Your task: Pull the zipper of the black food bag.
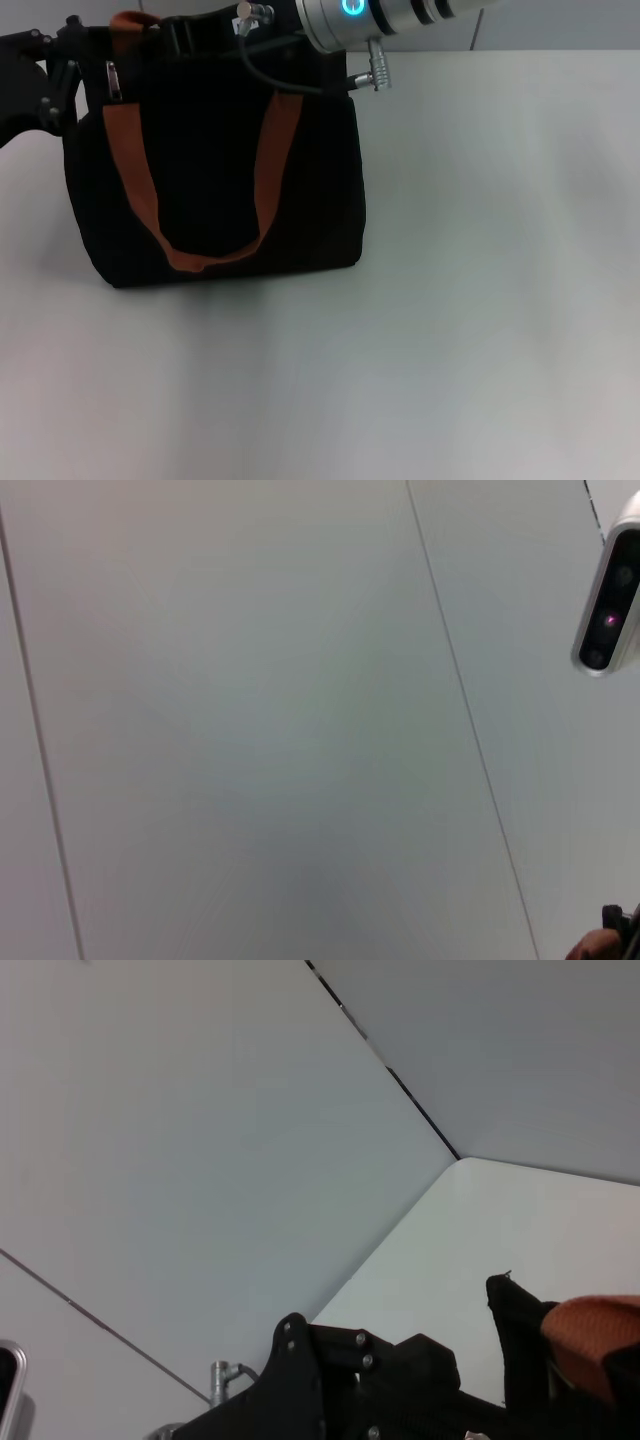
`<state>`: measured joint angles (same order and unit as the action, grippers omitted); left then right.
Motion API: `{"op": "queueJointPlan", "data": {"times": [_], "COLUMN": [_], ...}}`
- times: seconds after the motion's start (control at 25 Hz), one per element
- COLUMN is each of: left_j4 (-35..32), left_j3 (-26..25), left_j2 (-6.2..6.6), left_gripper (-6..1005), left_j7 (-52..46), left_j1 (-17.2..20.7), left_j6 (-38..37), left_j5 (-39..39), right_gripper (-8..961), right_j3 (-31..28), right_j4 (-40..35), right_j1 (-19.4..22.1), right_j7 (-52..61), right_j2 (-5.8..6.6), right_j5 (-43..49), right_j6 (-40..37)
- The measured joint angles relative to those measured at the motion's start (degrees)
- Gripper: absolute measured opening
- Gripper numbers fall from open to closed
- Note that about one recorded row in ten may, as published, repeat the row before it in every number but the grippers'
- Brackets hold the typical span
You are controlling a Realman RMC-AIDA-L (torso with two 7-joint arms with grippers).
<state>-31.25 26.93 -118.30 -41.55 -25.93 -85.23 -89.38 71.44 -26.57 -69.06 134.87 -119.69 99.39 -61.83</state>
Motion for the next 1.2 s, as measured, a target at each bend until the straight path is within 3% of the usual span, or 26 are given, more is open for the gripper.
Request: {"op": "queueJointPlan", "data": {"times": [1.2], "left_j4": [0.13], "left_j3": [0.14], "left_j2": [0.00], "left_gripper": [58], "left_j7": [-0.33], "left_j1": [-2.18], "left_j6": [-0.79], "left_j5": [0.00], "right_gripper": [318], "right_j3": [5.20], "right_j4": [2.45], "right_j1": [-3.13], "right_j7": [1.39], "right_j2": [-0.19], "right_j5": [-3.08], "right_j6": [6.16]}}
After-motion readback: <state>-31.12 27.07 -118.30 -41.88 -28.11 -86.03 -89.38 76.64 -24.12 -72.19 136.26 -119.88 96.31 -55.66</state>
